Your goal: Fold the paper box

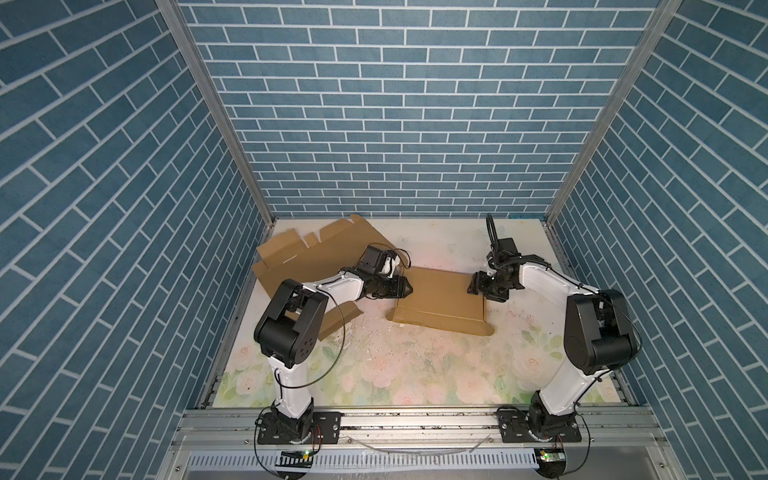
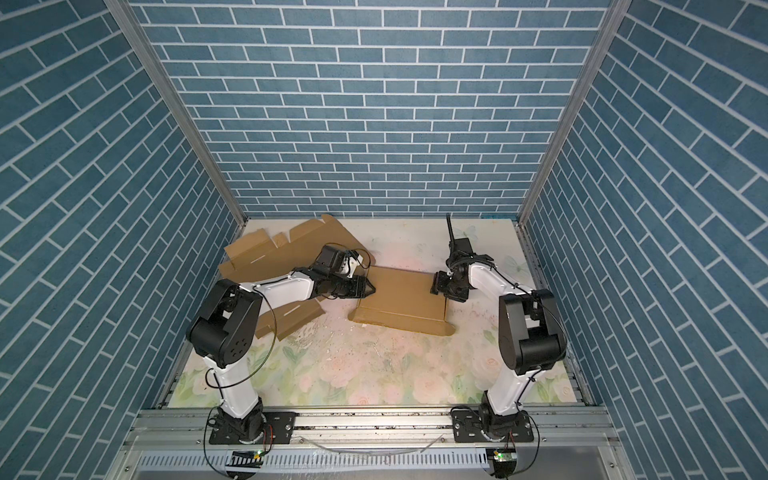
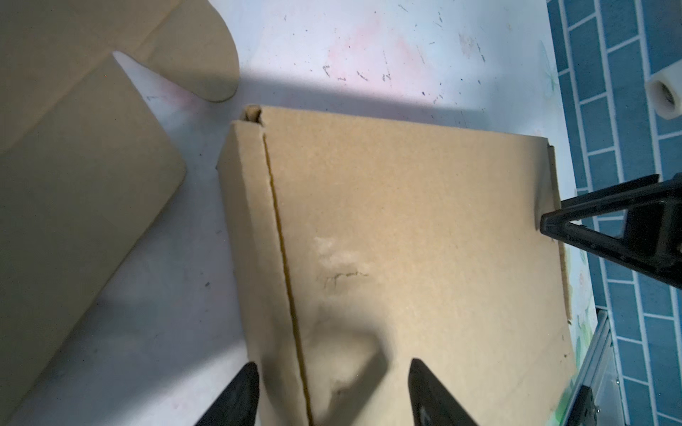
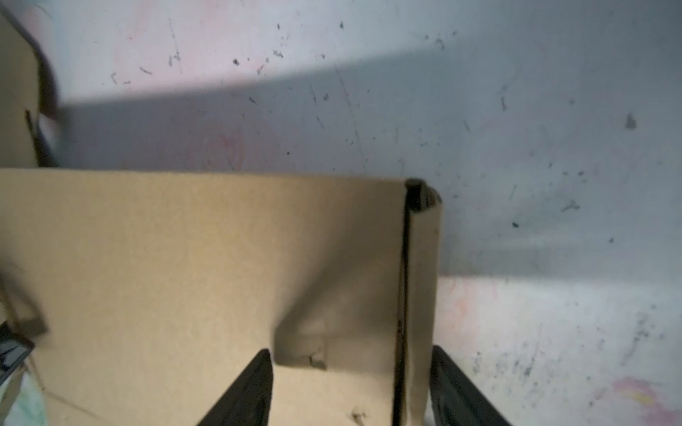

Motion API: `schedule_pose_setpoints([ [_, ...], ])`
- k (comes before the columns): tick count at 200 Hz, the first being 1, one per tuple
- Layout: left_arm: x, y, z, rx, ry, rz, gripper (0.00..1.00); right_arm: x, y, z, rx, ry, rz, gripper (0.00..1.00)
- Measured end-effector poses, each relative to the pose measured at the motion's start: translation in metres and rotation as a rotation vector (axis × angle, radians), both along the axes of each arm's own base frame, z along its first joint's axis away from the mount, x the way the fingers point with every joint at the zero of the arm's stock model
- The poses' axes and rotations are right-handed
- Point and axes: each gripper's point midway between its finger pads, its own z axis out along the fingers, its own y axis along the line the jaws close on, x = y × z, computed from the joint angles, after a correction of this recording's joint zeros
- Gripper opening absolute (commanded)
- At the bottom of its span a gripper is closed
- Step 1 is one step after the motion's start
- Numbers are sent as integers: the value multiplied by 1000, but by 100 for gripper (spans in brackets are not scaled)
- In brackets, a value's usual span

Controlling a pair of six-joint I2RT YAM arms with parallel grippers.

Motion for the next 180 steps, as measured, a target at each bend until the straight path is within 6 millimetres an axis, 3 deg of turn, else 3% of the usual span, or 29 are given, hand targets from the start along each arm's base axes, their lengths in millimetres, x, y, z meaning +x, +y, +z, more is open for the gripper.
schedule_pose_setpoints([
  [23,11,7,14,-29,-26,16,71,-3,-9,22,101,-45,-25,85],
  [44,22,6,14,-40,-27,19,71,-2,-17,31,186,-89,-45,93],
  [105,24,1,-16,-27,37,5,64,-27,-17,0,348,-18,-72,96],
  [180,33,2,-17,-61,100,-40,41,-32,-12,-12,406,-7,-76,99],
])
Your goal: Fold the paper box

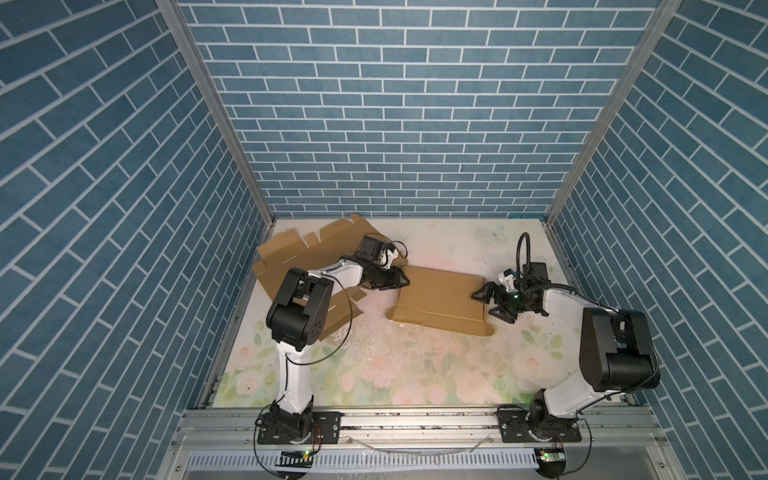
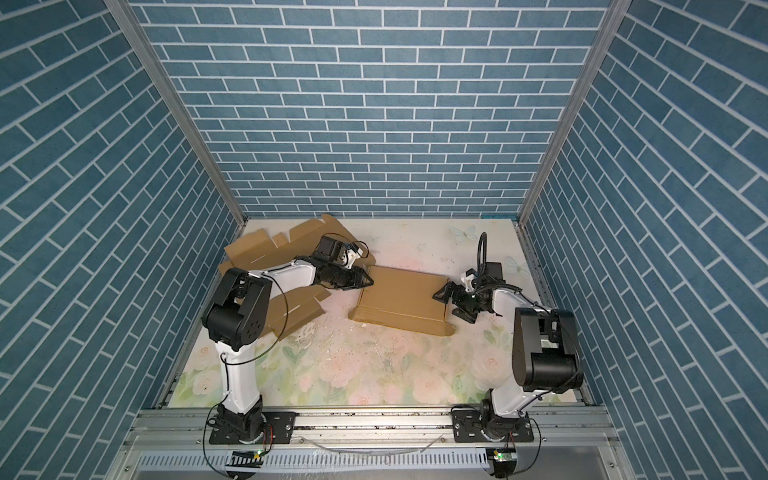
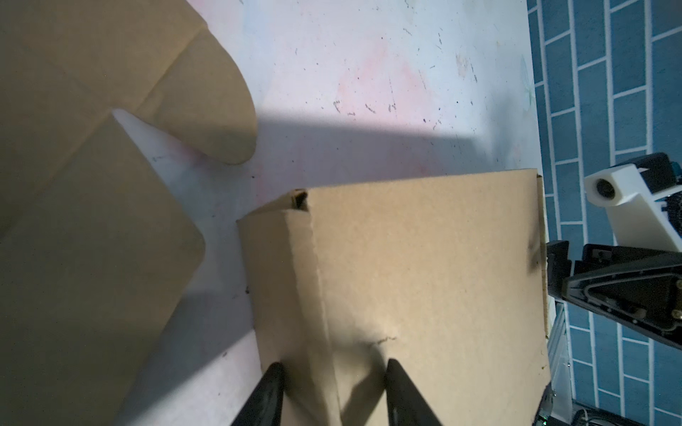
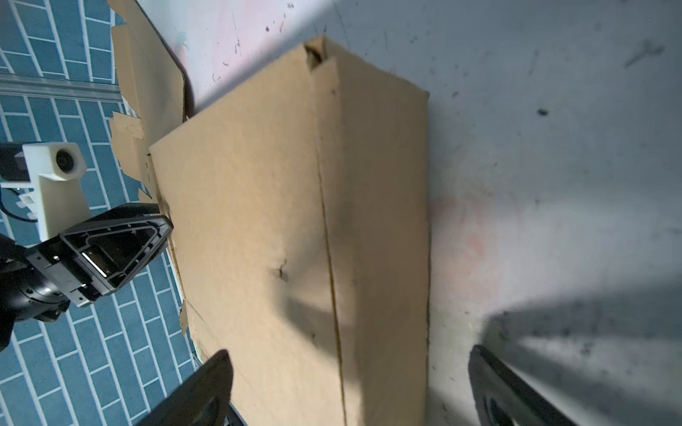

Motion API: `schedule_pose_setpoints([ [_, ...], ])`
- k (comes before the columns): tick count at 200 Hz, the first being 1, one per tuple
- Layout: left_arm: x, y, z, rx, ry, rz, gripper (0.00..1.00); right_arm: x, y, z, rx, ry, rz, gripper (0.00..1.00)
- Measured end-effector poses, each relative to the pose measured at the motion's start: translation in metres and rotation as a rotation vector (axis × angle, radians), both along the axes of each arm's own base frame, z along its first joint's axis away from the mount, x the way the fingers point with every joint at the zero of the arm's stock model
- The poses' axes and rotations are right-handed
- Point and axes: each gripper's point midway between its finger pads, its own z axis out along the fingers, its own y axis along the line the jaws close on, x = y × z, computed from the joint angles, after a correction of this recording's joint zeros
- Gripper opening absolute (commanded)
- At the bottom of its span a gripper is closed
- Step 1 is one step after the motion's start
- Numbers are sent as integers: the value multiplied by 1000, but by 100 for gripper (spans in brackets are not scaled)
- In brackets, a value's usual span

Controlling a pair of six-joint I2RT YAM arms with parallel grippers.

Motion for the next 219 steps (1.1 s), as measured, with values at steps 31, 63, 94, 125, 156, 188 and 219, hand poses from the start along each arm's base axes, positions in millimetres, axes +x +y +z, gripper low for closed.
schedule_pose_setpoints([
  [31,5,6,0,-23,52,-7,37,-7,3,-5,31,17,-6,99],
  [63,6,10,-2,-58,98,-11,32,-11,7,-5,69,4,-18,99],
  [94,8,17,-2,-78,127,-4,29,-15,11,-3,109,-3,-30,99],
  [125,9,25,-2,-86,141,9,28,-18,12,-3,125,6,-37,99],
  [156,10,25,-2,-85,143,5,27,-17,15,-3,141,6,-28,99],
  [188,10,27,-3,-86,144,3,26,-3,21,-3,192,2,-17,99],
  [219,10,28,-3,-89,147,2,26,12,30,-1,240,-18,1,98],
])
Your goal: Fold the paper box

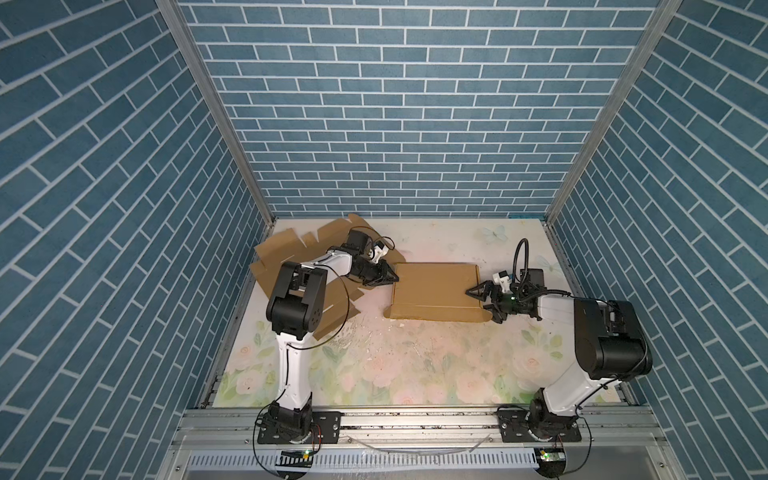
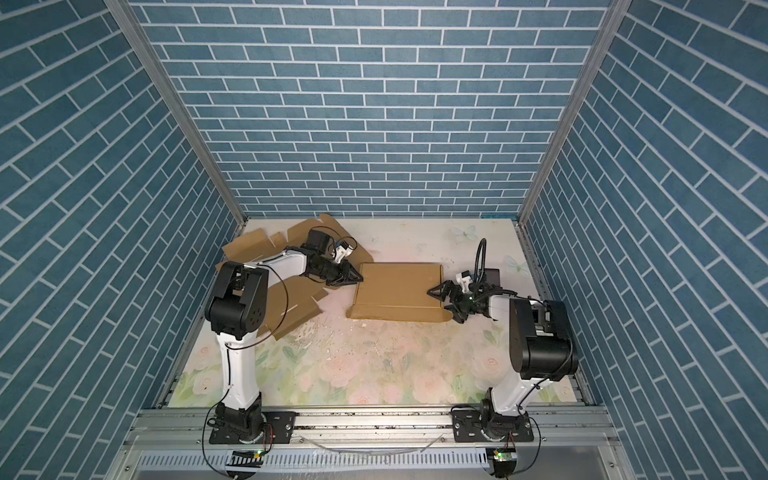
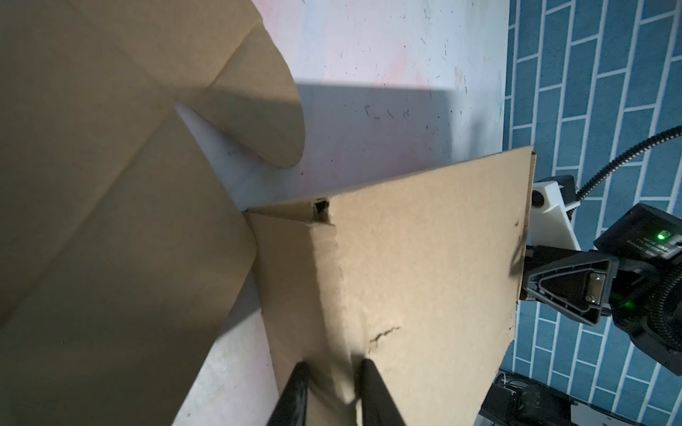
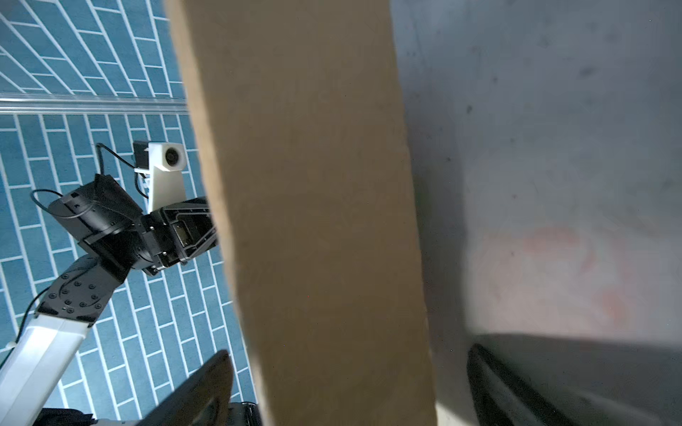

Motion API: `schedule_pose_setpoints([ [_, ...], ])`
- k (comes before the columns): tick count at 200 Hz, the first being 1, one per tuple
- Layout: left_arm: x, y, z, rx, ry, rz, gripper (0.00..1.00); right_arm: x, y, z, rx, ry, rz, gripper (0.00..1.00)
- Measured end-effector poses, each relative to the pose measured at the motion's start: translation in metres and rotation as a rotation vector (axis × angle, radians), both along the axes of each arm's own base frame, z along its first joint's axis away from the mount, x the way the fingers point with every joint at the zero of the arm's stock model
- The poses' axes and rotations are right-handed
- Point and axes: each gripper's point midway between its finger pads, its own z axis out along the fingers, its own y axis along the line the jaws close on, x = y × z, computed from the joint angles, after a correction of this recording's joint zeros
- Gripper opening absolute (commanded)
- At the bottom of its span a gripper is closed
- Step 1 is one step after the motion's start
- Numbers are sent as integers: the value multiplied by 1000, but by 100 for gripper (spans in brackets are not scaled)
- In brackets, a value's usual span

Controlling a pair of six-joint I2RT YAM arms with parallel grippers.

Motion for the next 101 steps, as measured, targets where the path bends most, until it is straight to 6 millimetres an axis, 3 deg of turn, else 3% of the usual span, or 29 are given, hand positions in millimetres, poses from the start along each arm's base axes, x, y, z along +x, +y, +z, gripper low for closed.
schedule_pose_setpoints([
  [29,0,0,0,-6,3,-2,29,9,14,-2,20,-14,21,84],
  [76,3,7,-4,1,-17,38,56,15,22,-4,58,2,-14,63],
  [101,-5,16,6,23,-42,76,60,14,25,0,100,22,-40,56],
])
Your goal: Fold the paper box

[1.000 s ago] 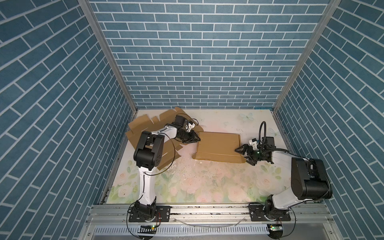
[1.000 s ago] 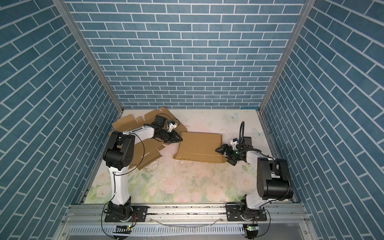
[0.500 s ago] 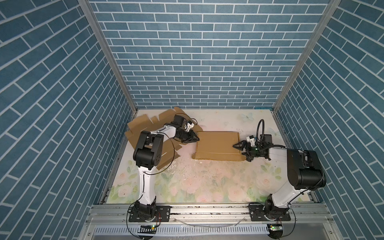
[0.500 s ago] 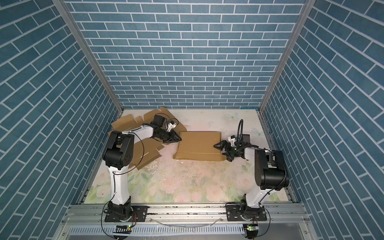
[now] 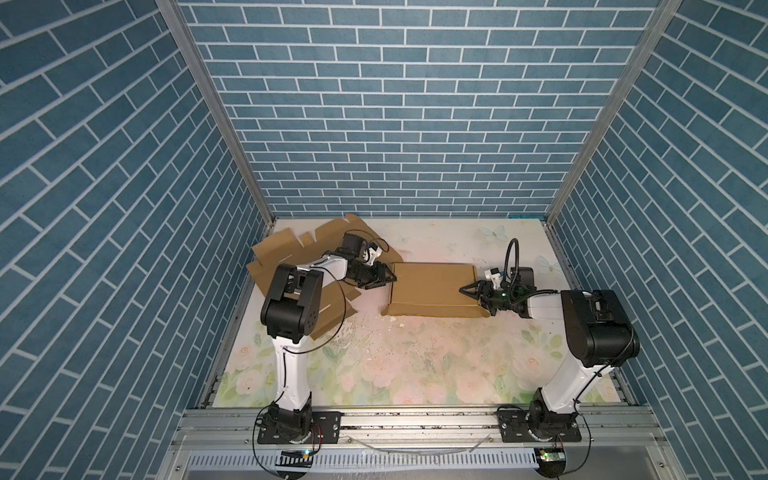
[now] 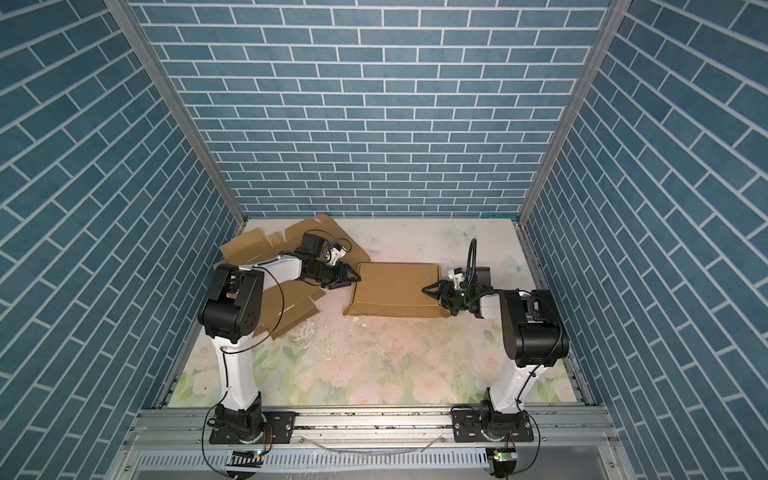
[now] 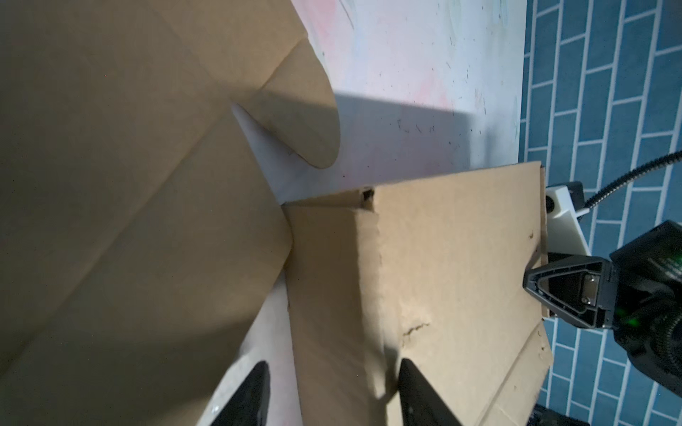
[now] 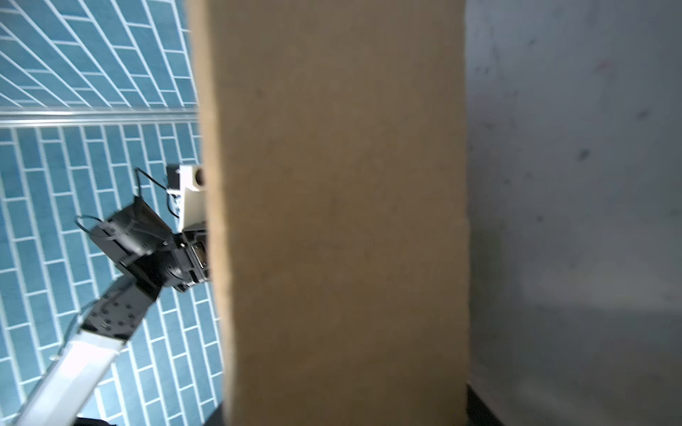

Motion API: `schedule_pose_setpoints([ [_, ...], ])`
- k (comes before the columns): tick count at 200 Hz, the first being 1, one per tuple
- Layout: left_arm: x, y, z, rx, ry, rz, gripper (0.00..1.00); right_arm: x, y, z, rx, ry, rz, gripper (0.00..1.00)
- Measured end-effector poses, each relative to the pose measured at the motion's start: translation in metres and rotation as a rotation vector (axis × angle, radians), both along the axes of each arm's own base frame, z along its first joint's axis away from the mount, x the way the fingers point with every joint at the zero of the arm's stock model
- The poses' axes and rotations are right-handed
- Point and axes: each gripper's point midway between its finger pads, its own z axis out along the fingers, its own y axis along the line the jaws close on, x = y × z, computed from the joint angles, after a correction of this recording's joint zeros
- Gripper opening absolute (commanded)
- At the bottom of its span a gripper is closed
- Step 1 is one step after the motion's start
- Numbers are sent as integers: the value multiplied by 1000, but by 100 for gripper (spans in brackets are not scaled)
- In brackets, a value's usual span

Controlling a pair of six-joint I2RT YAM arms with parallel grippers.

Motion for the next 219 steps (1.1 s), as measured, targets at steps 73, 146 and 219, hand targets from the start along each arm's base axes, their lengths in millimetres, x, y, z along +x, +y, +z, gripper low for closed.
schedule_pose_setpoints([
  [73,-70,-32,168,269,-791,-262,79,-2,2,44,103,95,-97,48],
  [146,-139,-67,141,609,-1218,-796,83,-28,1,62,141,273,-136,43],
  [219,-138,-72,101,813,-1319,-964,83,-53,6,88,188,350,-113,39],
])
